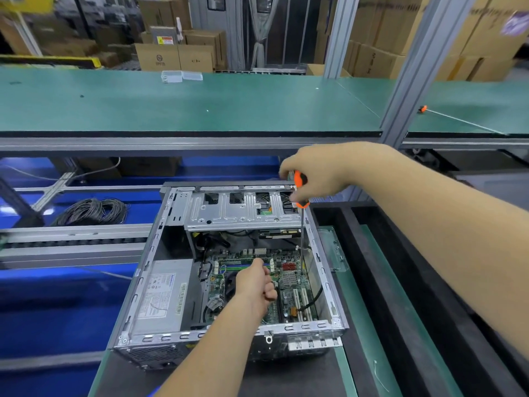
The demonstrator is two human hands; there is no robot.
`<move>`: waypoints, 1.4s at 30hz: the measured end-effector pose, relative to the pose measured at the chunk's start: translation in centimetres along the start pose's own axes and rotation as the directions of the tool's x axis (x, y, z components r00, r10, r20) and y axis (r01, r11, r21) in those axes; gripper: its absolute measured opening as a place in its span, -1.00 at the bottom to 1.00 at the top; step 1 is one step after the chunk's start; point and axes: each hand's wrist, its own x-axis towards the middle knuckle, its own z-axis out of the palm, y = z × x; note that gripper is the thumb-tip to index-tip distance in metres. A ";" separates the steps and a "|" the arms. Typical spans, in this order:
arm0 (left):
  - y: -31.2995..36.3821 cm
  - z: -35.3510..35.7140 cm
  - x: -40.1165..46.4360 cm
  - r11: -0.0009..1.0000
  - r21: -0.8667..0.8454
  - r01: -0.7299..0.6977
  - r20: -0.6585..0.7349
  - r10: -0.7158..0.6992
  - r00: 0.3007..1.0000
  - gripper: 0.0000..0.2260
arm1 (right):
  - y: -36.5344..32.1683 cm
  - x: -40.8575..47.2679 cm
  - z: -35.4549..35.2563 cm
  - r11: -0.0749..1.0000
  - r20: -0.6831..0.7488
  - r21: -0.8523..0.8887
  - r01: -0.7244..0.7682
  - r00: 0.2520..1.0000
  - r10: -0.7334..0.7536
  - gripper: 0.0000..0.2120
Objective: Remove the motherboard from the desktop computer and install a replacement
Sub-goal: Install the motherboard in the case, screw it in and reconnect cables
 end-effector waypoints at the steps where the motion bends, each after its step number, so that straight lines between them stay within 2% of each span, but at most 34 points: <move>1: 0.0 0.0 0.0 1.000 0.002 -0.001 0.005 0.001 1.000 -0.74 | 0.1 0.1 0.2 0.999 -0.045 -0.027 -0.042 0.998 0.041 -0.74; 2: 0.0 0.0 0.0 1.000 0.003 0.001 0.009 -0.001 1.000 -0.74 | 0.4 0.4 0.5 0.996 -0.090 -0.064 -0.069 0.994 0.063 -0.69; 4: 0.0 0.0 0.0 1.000 0.001 0.005 0.008 -0.005 1.000 -0.74 | 0.9 0.5 0.8 0.998 -0.138 0.029 -0.057 0.989 0.061 -0.78; 5: 0.0 0.1 0.0 1.000 0.001 0.004 0.007 -0.004 1.000 -0.74 | 1.0 0.3 0.7 0.996 -0.106 0.088 -0.026 0.994 0.035 -0.82; 6: 0.0 0.1 -0.1 1.000 0.003 0.001 0.005 -0.001 1.000 -0.74 | 1.1 0.2 0.4 0.993 -0.048 0.116 0.001 0.999 0.005 -0.74; 8: 0.0 0.1 -0.1 1.000 0.009 0.005 0.006 -0.005 1.000 -0.74 | 1.1 -0.1 0.1 0.996 0.020 0.077 -0.032 0.999 0.030 -0.68; 10: 0.0 0.0 -0.1 1.000 0.002 0.016 0.009 -0.016 1.000 -0.74 | 0.8 -0.1 0.0 0.994 -0.016 -0.009 -0.112 0.994 0.112 -0.58; 11: 0.0 0.0 -0.1 1.000 -0.008 0.021 0.011 -0.021 1.000 -0.74 | 1.0 0.2 0.1 0.994 -0.045 -0.034 -0.100 0.994 0.099 -0.60; 13: 0.1 -0.1 0.0 0.999 -0.025 0.031 0.012 -0.030 0.999 -0.74 | 1.2 0.3 0.3 0.999 -0.024 0.025 -0.024 0.999 0.025 -0.81; 14: 0.1 -0.1 0.0 0.999 -0.034 0.034 0.012 -0.033 0.999 -0.73 | 1.3 0.1 0.0 0.996 0.027 0.082 -0.019 0.999 0.017 -0.79; 15: 0.1 -0.1 0.0 0.998 -0.042 0.037 0.014 -0.037 0.999 -0.72 | 1.5 -0.1 -0.2 0.993 0.062 0.110 -0.046 0.997 0.039 -0.69; 16: 0.1 -0.1 0.0 0.998 -0.049 0.044 0.016 -0.043 0.999 -0.72 | 1.5 -0.2 -0.2 0.992 0.068 0.081 -0.101 0.993 0.096 -0.60; 18: 0.1 -0.2 0.2 0.996 -0.069 0.065 0.024 -0.063 0.998 -0.72 | 1.2 -0.2 0.0 0.990 -0.018 -0.018 -0.138 0.990 0.137 -0.50; 20: 0.1 -0.3 0.3 0.991 -0.102 0.086 0.032 -0.083 0.996 -0.72 | 1.3 0.1 0.5 0.999 -0.069 -0.013 -0.040 0.997 0.039 -0.69; 21: 0.1 -0.4 0.3 0.989 -0.117 0.092 0.032 -0.089 0.996 -0.73 | 1.3 0.0 0.4 1.000 -0.033 0.025 0.012 0.999 -0.011 -0.79; 22: 0.2 -0.4 0.3 0.987 -0.128 0.094 0.030 -0.091 0.995 -0.73 | 1.2 -0.2 0.1 0.998 0.021 0.056 0.021 1.000 -0.022 -0.79; 24: 0.1 -0.4 0.4 0.986 -0.133 0.098 0.029 -0.095 0.995 -0.74 | 1.3 -0.4 0.0 0.999 0.038 0.027 -0.036 0.999 0.035 -0.69; 26: 0.1 -0.4 0.5 0.986 -0.137 0.099 0.030 -0.096 0.995 -0.73 | 1.2 -0.2 0.1 0.992 -0.070 -0.071 -0.101 0.993 0.096 -0.51; 27: 0.1 -0.5 0.5 0.985 -0.140 0.096 0.032 -0.093 0.995 -0.73 | 1.4 0.0 0.3 0.989 -0.117 -0.097 -0.108 0.988 0.097 -0.51; 29: 0.1 -0.5 0.4 0.986 -0.139 0.092 0.033 -0.089 0.996 -0.74 | 1.6 0.0 0.6 0.997 -0.117 -0.063 -0.034 0.993 0.027 -0.71; 31: 0.1 -0.4 0.3 0.987 -0.135 0.088 0.031 -0.084 0.996 -0.74 | 1.8 -0.5 0.2 1.000 -0.058 -0.003 0.018 0.998 -0.018 -0.93; 35: 0.1 -0.4 0.3 0.986 -0.139 0.088 0.035 -0.084 0.996 -0.73 | 1.5 -0.7 0.0 0.991 -0.067 0.014 -0.136 0.988 0.136 -0.55; 36: 0.1 -0.4 0.3 0.985 -0.144 0.090 0.036 -0.086 0.996 -0.72 | 1.5 -0.6 0.1 0.989 -0.081 0.002 -0.147 0.986 0.147 -0.54; 37: 0.1 -0.5 0.2 0.984 -0.149 0.093 0.038 -0.088 0.995 -0.71 | 1.6 -0.5 0.2 0.993 -0.081 0.000 -0.117 0.990 0.116 -0.62; 39: 0.1 -0.4 0.2 0.983 -0.157 0.097 0.039 -0.092 0.995 -0.71 | 1.9 -0.7 0.1 0.997 -0.019 0.056 -0.050 0.998 0.051 -0.89; 40: 0.2 -0.4 0.2 0.983 -0.159 0.097 0.037 -0.092 0.995 -0.71 | 1.9 -0.8 -0.1 0.994 0.015 0.094 -0.057 0.998 0.056 -0.88; 42: 0.2 -0.4 0.1 0.983 -0.159 0.093 0.035 -0.088 0.995 -0.71 | 1.6 -0.9 -0.3 0.989 0.026 0.046 -0.138 0.990 0.137 -0.67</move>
